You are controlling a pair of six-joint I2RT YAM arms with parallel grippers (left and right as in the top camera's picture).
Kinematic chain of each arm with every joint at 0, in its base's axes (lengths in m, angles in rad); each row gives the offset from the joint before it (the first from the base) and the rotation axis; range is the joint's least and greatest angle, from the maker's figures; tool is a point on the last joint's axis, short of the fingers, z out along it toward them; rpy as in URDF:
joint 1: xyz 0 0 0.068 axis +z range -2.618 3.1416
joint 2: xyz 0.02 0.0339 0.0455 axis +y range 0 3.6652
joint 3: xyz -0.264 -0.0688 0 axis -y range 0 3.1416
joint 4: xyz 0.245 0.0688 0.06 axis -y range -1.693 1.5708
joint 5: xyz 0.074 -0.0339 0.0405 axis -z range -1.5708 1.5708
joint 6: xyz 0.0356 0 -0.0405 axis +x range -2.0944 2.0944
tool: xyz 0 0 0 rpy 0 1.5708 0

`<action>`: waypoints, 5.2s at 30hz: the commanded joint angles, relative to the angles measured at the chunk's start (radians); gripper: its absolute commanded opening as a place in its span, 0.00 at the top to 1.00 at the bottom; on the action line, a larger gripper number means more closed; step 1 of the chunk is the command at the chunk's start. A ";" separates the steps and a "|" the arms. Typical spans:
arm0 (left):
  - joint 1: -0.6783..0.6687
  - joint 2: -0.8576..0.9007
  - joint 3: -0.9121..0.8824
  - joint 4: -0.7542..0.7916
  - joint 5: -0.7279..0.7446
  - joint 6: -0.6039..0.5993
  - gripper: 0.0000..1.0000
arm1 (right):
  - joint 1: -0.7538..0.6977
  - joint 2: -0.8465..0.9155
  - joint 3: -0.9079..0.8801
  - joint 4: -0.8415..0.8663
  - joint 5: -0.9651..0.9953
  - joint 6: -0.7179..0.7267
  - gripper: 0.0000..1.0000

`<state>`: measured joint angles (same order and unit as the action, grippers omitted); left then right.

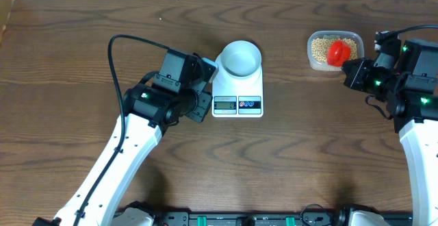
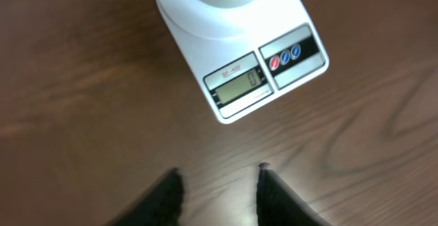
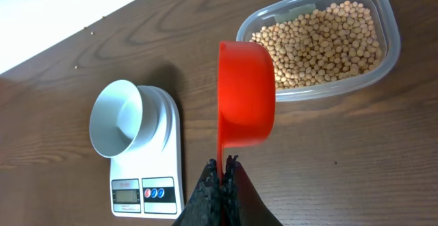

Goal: Scoop item into bowl and weigh 50g on scale

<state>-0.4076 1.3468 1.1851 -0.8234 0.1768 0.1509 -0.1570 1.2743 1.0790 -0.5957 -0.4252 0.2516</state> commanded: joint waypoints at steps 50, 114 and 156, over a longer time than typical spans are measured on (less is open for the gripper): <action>0.003 0.005 -0.003 -0.003 -0.013 0.006 0.09 | -0.012 -0.003 0.014 -0.030 0.006 -0.014 0.99; 0.003 0.005 -0.003 -0.003 -0.013 0.006 0.08 | -0.011 0.257 0.428 -0.460 0.210 -0.251 0.99; 0.003 0.005 -0.003 -0.003 -0.013 0.006 0.08 | -0.012 0.534 0.430 -0.226 0.344 -0.527 0.99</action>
<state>-0.4076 1.3468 1.1851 -0.8242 0.1734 0.1547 -0.1570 1.7905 1.5105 -0.8257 -0.1143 -0.3161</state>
